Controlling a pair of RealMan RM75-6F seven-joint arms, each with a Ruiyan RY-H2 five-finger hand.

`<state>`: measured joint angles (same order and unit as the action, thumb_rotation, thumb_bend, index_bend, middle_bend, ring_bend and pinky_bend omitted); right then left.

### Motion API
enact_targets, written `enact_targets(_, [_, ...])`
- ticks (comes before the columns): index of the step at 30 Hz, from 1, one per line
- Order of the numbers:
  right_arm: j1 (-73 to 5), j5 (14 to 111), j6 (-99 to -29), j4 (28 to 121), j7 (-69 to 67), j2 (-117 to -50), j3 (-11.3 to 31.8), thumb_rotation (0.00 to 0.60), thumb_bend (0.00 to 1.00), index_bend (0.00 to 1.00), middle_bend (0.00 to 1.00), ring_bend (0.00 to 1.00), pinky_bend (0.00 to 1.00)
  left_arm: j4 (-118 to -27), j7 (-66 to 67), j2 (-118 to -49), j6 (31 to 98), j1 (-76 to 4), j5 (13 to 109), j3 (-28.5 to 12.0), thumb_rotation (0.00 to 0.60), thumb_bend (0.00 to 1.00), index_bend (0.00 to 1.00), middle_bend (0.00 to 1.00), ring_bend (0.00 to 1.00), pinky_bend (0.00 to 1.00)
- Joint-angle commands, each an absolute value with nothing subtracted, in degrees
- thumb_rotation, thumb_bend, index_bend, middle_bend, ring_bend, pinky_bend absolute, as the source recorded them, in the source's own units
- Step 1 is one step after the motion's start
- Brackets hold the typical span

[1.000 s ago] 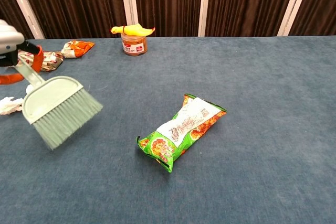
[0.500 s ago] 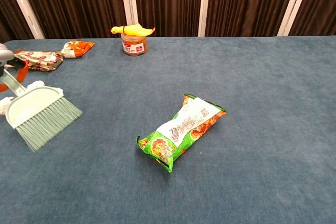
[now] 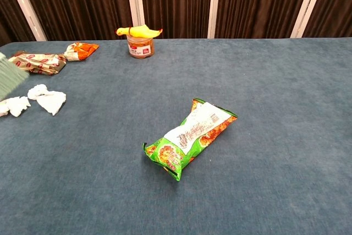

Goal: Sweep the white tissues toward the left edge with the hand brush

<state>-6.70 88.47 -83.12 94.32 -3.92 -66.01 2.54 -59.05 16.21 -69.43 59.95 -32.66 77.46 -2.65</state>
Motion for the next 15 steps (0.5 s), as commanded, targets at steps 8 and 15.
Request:
enact_targets(8, [-6.7,88.7,-83.3,94.2,-3.7,-66.0,2.5,0.600,0.34,0.00,0.00,0.00,0.00,-65.6,12.5,-67.1,64.8,-31.3,73.7,-7.9,0.600,0.76,0.80,1.00,1.00,0.99])
enact_targets(15, [-6.8,88.6,-83.1,94.1,-3.6,-66.1,2.5,0.600,0.34,0.00,0.00,0.00,0.00,-87.5,24.1,-65.5,66.6,-29.1,65.0,-9.4,0.600,0.76,0.80,1.00,1.00,1.00])
